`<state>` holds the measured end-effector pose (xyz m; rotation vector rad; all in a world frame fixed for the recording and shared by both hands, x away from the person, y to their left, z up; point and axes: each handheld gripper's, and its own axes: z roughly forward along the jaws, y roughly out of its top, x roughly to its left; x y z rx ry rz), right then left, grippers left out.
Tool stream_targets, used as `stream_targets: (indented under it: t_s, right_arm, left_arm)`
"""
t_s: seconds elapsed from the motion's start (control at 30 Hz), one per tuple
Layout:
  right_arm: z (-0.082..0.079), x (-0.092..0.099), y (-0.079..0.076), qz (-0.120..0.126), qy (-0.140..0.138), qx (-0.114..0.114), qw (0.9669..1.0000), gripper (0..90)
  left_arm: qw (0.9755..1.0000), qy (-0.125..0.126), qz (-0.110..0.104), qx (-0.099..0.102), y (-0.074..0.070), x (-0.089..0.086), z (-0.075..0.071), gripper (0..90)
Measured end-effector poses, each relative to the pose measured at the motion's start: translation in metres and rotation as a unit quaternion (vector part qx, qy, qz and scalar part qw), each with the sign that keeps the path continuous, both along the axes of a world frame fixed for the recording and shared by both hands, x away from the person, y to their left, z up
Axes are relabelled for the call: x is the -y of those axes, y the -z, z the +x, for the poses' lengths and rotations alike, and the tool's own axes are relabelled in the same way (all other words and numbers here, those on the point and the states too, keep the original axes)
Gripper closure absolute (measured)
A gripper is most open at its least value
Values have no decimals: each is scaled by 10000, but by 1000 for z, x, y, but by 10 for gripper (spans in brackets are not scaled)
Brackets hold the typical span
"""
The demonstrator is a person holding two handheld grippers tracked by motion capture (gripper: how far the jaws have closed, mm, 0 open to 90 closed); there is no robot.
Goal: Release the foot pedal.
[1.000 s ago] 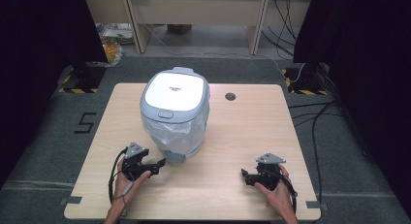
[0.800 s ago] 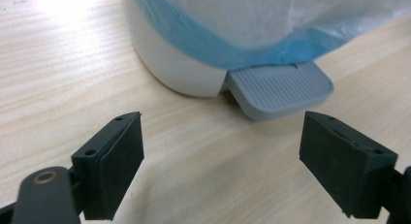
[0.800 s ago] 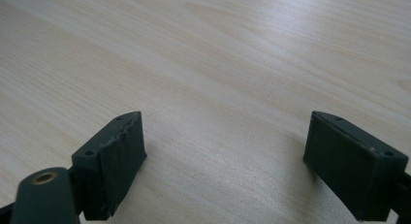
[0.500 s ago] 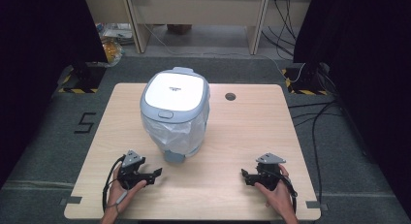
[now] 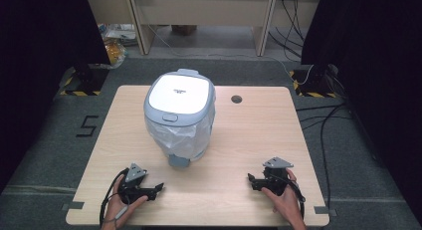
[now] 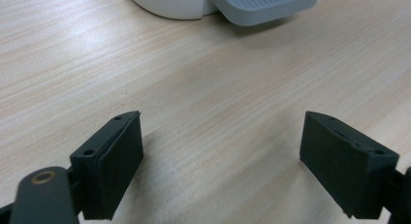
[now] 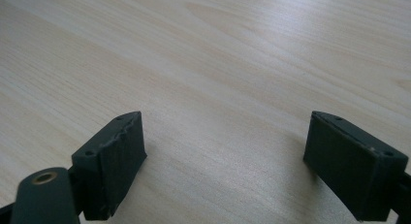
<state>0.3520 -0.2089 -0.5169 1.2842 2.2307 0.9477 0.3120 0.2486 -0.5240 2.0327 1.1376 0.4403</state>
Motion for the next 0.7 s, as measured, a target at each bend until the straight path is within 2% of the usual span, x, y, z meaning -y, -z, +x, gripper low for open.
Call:
stream_targets:
  t_s: [0.13,0.7]
  right_arm:
    - [0,0,0,0,1,1,10000,146]
    - [0,0,0,-4,-3,11,10000,144]
  left_arm:
    - [9999,15,168,37,0,3,-3,143]
    - [9999,1,164,39,0,3,-3,141]
